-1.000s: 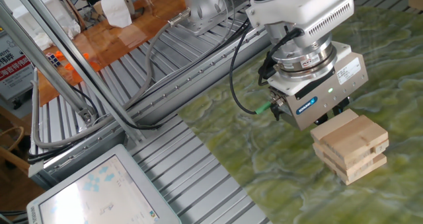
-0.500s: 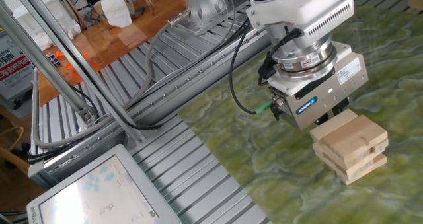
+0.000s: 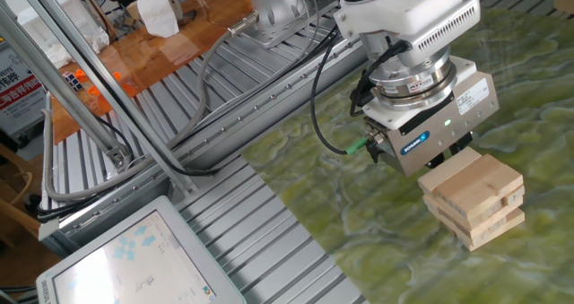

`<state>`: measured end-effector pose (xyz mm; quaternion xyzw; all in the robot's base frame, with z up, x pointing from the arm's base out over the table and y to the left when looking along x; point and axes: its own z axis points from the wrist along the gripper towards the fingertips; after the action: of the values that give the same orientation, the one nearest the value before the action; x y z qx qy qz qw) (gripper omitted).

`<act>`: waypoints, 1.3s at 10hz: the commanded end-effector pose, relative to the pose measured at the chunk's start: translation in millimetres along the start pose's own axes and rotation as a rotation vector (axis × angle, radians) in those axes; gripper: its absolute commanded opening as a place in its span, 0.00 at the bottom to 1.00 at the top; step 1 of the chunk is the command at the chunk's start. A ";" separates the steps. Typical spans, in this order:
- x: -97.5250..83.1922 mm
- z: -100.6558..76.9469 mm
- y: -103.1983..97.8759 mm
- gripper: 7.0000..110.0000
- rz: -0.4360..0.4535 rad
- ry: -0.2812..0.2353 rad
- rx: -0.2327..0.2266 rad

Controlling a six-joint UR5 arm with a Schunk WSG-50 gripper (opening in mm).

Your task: Play Jenga

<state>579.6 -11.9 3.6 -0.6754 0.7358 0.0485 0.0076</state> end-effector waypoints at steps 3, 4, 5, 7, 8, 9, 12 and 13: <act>-6.5 -1.4 5.9 0.00 0.034 -0.024 -0.023; -9.2 -0.7 6.2 0.00 0.042 -0.024 -0.023; -12.5 1.1 7.0 0.00 0.051 -0.028 -0.024; -13.0 3.6 8.0 0.00 0.062 -0.021 -0.024; -10.9 3.7 8.6 0.00 0.065 -0.016 -0.027; -8.8 3.3 11.1 0.00 0.073 -0.013 -0.038; -5.7 2.0 11.4 0.00 0.080 -0.005 -0.040; -6.7 1.8 11.1 0.00 0.081 -0.008 -0.038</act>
<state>568.5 -5.3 1.3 -0.6506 0.7569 0.0619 -0.0073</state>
